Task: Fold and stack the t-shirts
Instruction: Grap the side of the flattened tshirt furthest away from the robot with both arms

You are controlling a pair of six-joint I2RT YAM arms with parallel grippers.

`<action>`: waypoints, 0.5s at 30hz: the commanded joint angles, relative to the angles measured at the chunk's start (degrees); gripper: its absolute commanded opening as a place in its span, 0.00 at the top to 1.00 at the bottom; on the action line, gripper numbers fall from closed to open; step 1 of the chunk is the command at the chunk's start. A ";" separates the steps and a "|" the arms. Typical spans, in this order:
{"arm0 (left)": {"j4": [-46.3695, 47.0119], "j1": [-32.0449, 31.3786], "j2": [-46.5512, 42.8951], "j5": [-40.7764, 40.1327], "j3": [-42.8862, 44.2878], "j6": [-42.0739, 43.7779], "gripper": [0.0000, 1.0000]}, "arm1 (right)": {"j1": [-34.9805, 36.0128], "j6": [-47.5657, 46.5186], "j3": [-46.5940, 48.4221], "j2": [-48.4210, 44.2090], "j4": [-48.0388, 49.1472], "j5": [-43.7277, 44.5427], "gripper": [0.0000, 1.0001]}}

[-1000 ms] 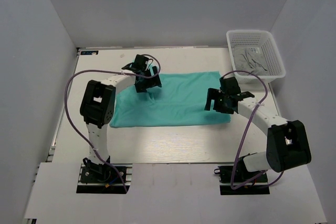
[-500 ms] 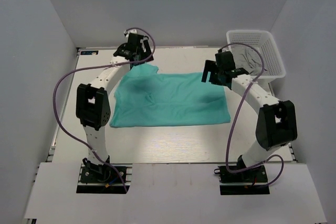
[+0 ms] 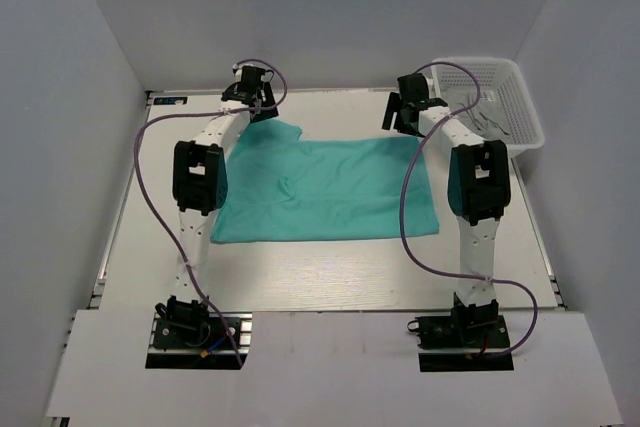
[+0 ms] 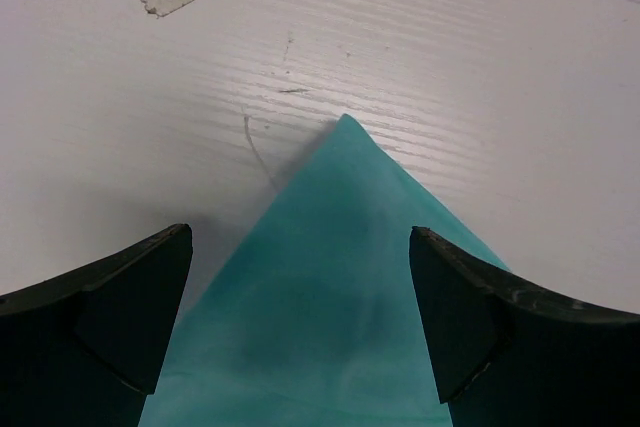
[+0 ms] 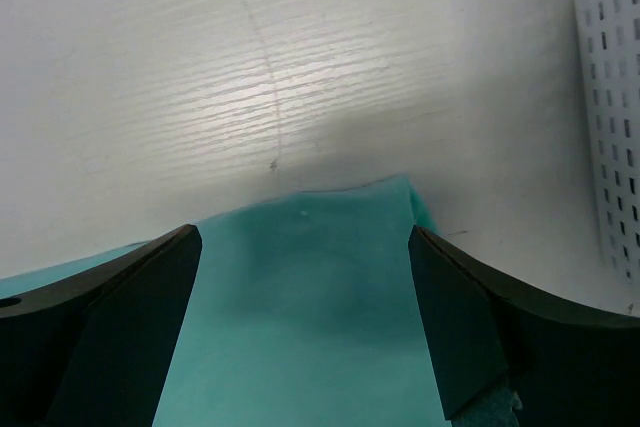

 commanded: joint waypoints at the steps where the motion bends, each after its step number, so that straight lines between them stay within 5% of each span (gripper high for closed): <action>1: 5.81 0.36 -0.75 1.75 1.50 4.23 0.00 | -1.27 -0.08 3.19 -0.14 -0.22 0.31 0.10; 10: 8.19 0.89 8.13 3.69 4.75 3.29 0.13 | -2.77 -1.13 -1.03 -1.19 4.00 -1.98 0.10; 15: 11.08 1.41 9.45 5.80 4.23 2.66 0.30 | -3.12 -2.01 -0.15 0.39 4.70 -1.37 0.10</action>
